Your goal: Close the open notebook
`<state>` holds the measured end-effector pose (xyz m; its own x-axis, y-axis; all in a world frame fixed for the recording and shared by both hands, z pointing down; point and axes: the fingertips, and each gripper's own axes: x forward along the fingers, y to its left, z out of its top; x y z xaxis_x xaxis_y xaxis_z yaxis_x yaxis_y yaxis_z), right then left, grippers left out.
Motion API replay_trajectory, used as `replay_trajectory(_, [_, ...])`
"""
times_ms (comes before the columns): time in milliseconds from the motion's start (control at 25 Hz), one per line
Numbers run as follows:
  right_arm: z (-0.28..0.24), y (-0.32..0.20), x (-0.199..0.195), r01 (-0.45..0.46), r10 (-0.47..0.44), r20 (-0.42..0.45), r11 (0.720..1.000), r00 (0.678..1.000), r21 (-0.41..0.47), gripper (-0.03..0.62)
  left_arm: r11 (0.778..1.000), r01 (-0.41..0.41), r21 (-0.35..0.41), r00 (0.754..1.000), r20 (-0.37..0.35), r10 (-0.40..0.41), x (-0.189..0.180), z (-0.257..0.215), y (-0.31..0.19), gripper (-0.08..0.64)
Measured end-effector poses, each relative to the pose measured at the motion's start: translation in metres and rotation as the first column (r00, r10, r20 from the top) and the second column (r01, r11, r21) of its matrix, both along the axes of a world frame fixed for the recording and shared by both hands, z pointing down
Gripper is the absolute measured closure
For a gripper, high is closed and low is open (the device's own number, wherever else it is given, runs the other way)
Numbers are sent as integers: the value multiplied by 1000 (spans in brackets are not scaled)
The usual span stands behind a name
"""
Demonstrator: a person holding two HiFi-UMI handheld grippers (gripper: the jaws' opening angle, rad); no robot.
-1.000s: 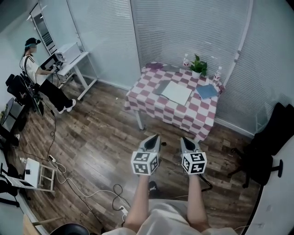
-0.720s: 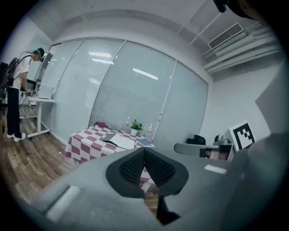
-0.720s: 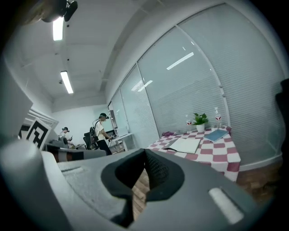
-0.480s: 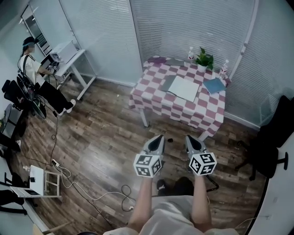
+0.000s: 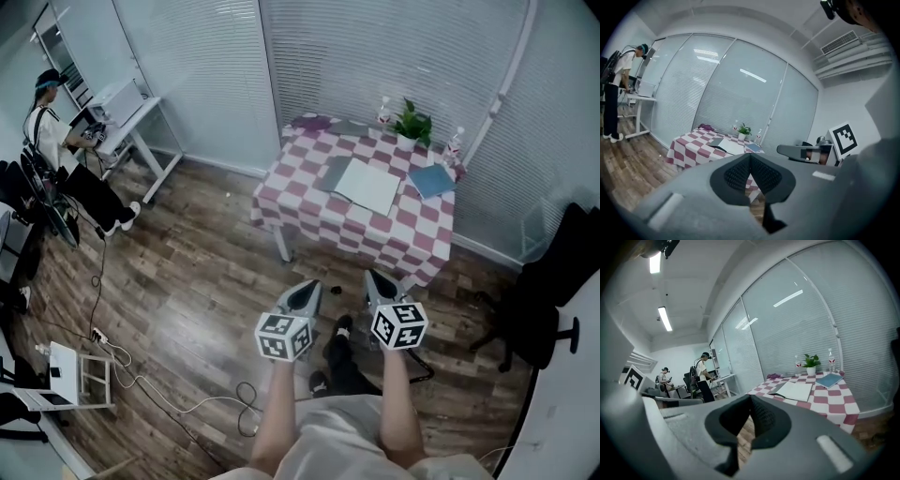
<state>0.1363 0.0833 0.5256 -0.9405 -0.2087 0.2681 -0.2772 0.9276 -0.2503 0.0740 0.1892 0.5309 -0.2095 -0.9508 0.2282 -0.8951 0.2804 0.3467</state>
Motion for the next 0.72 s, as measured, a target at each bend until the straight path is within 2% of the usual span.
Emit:
replay_trajectory(120, [-2,-13,-18,33,-33,35,999,999,-10,592,1000,8,20,1000,-12,-7,-21,-1,-18,552])
replay_trajectory(280, [-2,-47,-41,6,-6,45,1000,999,17,592,998,39,42,998,-52,-37,-58,-9,-48,552])
replay_trajectory(360, [-4,-68,-54,-4,4,36,1000,999,0,592,998,31,56,997,-65,-28,-74,-14,-68,552])
replay_trajectory(520, [-14,-105,-80,-5,14,85,995,996,-100,592,999,19,37,999,-50,-17,-99,-16,-107,552])
replay_trajectory(600, [-17,-122,-93,-7,17,97,996,995,-94,592,999,12,30,999,-32,-11,-111,-17,-126,552])
replay_trajectory(720, [-25,-150,-113,-3,16,137,995,990,-95,592,999,-22,-25,999,30,22,-129,-16,-157,552])
